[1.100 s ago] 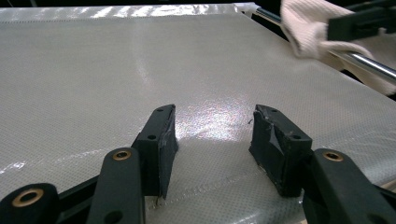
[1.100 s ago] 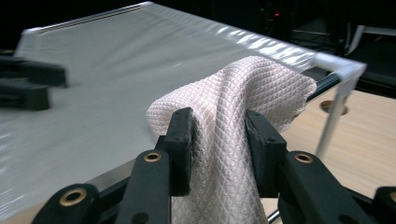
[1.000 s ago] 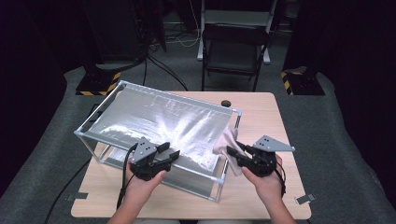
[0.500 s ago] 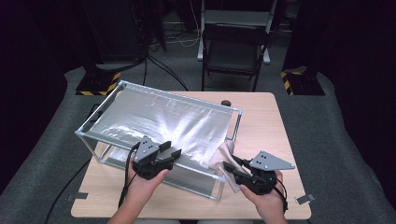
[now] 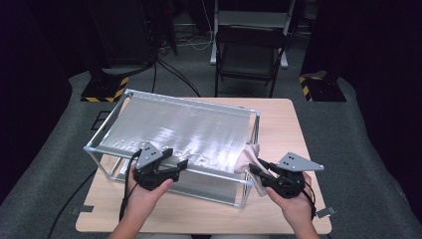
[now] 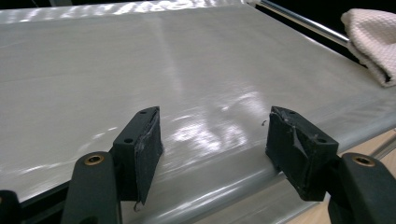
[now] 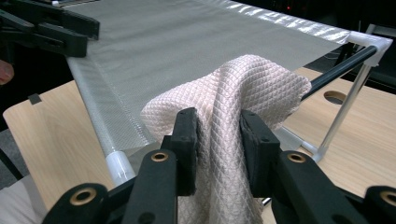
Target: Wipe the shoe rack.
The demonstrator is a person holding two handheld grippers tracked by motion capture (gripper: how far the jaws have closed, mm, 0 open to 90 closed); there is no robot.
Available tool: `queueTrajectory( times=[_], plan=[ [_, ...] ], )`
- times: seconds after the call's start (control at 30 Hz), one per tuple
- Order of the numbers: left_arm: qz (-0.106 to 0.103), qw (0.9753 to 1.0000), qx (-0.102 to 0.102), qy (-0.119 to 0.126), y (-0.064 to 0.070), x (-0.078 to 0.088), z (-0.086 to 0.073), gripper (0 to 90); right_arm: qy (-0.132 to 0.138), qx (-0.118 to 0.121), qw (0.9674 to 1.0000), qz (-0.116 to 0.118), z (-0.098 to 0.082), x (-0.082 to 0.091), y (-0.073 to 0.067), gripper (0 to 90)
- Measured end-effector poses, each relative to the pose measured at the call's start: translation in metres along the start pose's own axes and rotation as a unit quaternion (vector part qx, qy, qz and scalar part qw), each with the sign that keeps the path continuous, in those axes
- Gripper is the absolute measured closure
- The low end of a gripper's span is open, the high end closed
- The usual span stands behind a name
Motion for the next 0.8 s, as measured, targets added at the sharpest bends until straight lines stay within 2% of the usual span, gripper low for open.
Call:
queueTrajectory(
  times=[0.2, 0.33, 0.43, 0.63, 0.8],
  plan=[
    [0.011, 0.9999, 0.0, -0.004, -0.016, 0.011, -0.001, 35.4, -0.001, -0.004, 0.9999, -0.013, 0.0, 0.001, 0.011, 69.3],
    [-0.002, 0.9998, 0.017, -0.005, -0.022, 0.012, -0.002, 35.5, -0.002, -0.004, 0.9998, -0.019, 0.001, 0.001, 0.017, 69.3],
    [-0.013, 0.9996, 0.023, -0.005, -0.02, 0.012, -0.003, 35.9, -0.002, -0.007, 0.9997, -0.025, 0.001, 0.001, 0.022, 69.3],
    [-0.031, 0.9993, 0.02, -0.001, -0.009, 0.009, -0.004, 35.9, -0.001, -0.014, 0.9992, -0.037, 0.002, 0.001, 0.033, 69.6],
    [-0.032, 0.9995, 0.004, -0.001, -0.001, 0.008, -0.002, 35.6, 0.002, -0.023, 0.9987, -0.044, 0.001, 0.002, 0.045, 70.0]
  ],
)
Point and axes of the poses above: each handheld gripper's, and its own axes: x roughly backward along the jaws, z roughly out of its top, y roughly to its right, the point moved 6 cm from there along -x, roughly forward along the jaws, and after that the axes turned 2 degrees about -z, right-handed, at the moved point
